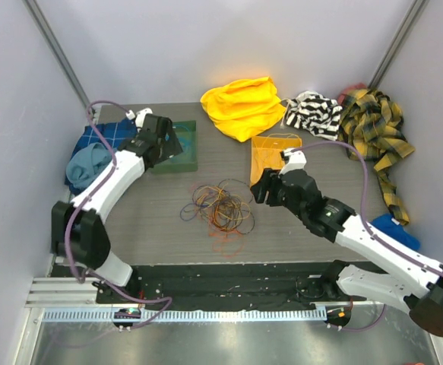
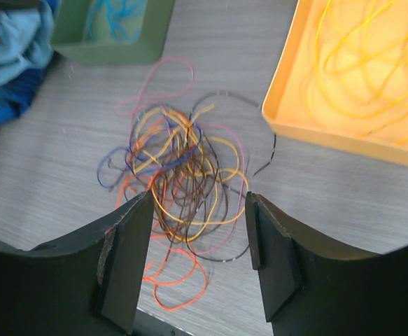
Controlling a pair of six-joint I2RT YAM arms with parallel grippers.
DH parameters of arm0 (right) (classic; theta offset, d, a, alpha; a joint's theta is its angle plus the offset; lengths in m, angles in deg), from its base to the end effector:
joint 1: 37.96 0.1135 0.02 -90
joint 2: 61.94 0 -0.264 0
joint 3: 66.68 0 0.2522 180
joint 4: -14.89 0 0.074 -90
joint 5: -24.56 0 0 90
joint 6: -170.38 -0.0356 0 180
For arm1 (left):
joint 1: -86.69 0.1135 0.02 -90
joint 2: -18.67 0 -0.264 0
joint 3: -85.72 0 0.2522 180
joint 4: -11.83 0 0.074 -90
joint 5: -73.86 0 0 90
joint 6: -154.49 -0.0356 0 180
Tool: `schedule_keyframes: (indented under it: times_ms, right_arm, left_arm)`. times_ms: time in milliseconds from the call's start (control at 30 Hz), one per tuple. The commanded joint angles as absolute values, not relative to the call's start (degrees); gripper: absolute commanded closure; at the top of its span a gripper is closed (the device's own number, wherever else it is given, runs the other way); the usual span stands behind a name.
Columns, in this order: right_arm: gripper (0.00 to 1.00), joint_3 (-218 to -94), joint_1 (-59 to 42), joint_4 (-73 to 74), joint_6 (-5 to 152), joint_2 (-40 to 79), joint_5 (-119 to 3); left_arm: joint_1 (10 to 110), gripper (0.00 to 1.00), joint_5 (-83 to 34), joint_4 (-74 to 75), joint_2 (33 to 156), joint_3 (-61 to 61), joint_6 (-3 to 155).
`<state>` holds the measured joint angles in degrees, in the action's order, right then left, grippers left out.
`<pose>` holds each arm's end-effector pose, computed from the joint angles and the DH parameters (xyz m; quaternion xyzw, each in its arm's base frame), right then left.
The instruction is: Untangle the cables
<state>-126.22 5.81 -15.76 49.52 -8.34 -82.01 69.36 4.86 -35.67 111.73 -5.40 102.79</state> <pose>0.1604 0.1396 0.3069 -0.0164 0.8367 0.2271 0.4981 0.3435 -0.0938 0.2871 -0.2299 0.8954 -0.0078 0.3812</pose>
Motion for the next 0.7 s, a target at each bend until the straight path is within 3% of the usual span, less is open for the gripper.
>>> schedule_keyframes:
  times_ms: [0,100,300,467,667]
  right_arm:
    - [0.38,-123.25,5.99,-11.53,46.98,-2.38,-76.96]
    - [0.42,-121.67,6.16,-11.53,45.58,-0.16,-76.24]
    - [0.42,-117.44,6.25,-7.23,43.64,-3.41,-81.69]
    - [0.43,-123.67,7.48,-9.42,46.45,6.14,-77.66]
    - [0.46,-129.83,11.43,-6.09,46.80,13.90,-76.25]
  left_arm:
    - [59.48,0.00,8.00,-28.81,101.48,-3.54,104.04]
    - [52.70,0.00,11.54,-30.14,97.26,-0.47,103.16]
    - [48.19,0.00,13.66,-30.40,87.60,10.76,107.63]
    - [48.19,0.00,14.98,-27.51,80.12,19.57,110.10]
    - [48.28,0.00,10.76,-31.53,84.59,20.55,110.36]
